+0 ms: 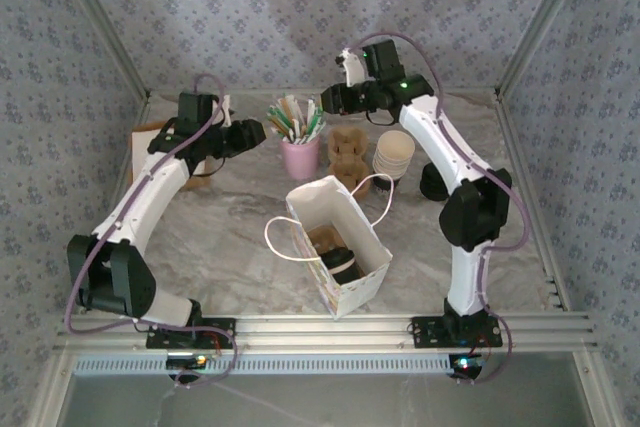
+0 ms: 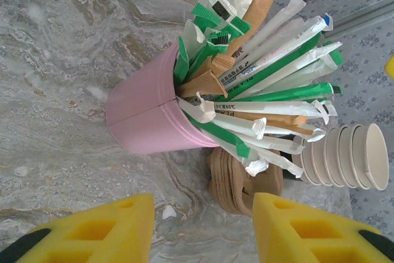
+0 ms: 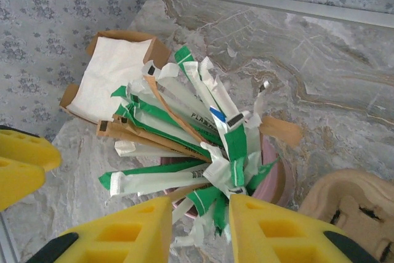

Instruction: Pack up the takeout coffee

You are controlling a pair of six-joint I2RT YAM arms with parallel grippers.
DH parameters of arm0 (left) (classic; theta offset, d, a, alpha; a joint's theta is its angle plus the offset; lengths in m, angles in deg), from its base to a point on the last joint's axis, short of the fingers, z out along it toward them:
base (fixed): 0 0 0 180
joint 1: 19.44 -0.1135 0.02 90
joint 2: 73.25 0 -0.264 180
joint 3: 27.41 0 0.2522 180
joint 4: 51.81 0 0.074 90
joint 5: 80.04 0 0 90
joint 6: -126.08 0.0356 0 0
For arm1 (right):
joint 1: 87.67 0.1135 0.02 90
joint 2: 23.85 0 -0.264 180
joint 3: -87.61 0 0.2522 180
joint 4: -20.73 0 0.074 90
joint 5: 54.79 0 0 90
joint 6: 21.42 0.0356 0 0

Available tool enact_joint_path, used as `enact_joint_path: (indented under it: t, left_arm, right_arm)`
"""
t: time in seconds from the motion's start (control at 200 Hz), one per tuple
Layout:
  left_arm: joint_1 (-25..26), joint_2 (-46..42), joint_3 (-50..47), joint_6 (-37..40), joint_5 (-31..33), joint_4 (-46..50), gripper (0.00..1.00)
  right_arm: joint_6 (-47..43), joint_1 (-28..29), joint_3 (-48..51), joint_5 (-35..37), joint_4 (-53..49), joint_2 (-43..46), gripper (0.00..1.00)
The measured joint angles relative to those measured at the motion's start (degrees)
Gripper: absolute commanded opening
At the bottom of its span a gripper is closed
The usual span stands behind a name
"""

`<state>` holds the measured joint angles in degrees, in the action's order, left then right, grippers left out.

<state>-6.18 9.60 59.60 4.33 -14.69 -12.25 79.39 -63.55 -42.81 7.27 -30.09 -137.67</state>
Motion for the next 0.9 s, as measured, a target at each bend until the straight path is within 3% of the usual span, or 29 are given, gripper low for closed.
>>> enact_joint_path:
  t: [0.899]
  left_arm:
    - [-0.02,0.15,-0.02,1.16,0.48,-0.37,0.45]
  right_arm:
    - [-1.68,2.78,-2.54,0.63,-4.59,-4.44,0.33]
